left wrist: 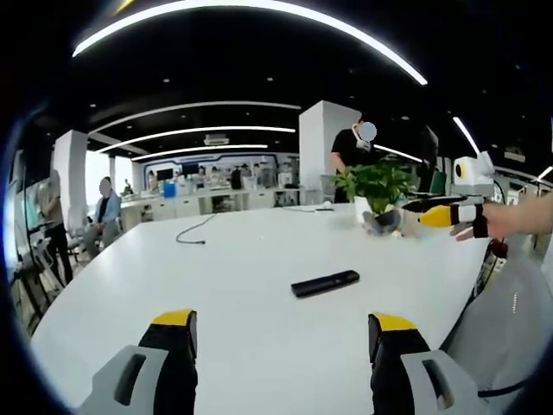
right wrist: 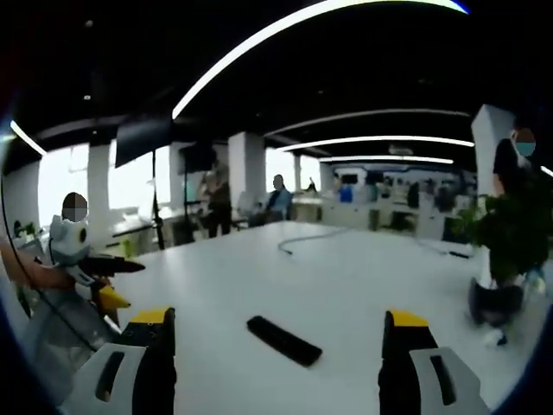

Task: Press the specified remote control buttons in sequence, fully releasing each button before pressing the next.

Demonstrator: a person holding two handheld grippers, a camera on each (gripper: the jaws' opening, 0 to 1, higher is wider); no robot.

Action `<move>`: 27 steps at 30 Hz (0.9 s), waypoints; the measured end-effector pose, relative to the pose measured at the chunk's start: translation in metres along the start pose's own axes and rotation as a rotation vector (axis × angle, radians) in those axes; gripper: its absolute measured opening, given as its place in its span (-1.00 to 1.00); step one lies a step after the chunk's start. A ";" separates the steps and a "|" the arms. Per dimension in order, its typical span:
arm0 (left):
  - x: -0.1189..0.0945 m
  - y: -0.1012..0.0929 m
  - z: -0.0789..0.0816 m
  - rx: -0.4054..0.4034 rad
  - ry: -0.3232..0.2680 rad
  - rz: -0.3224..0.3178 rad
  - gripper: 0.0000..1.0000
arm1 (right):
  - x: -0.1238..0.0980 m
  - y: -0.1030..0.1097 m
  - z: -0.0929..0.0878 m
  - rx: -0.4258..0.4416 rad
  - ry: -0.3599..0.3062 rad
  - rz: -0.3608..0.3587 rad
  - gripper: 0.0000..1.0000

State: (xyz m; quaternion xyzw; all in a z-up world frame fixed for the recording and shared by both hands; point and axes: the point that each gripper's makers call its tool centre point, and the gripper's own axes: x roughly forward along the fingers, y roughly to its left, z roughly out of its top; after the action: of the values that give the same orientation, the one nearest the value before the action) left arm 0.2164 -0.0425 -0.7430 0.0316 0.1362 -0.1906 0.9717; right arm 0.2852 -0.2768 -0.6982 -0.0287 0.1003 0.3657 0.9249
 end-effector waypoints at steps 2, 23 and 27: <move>0.000 0.000 0.000 0.002 0.000 0.001 0.69 | -0.001 0.000 0.000 -0.001 0.001 -0.008 0.98; 0.001 0.002 0.001 0.011 -0.010 0.000 0.69 | -0.030 -0.003 -0.014 0.052 -0.017 -0.125 0.98; 0.002 0.004 -0.001 0.012 -0.012 0.001 0.69 | -0.034 -0.004 -0.018 0.054 -0.009 -0.147 0.98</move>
State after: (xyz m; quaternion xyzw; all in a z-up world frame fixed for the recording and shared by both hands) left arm 0.2189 -0.0398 -0.7440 0.0363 0.1294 -0.1910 0.9723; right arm 0.2609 -0.3049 -0.7093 -0.0096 0.1037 0.2940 0.9501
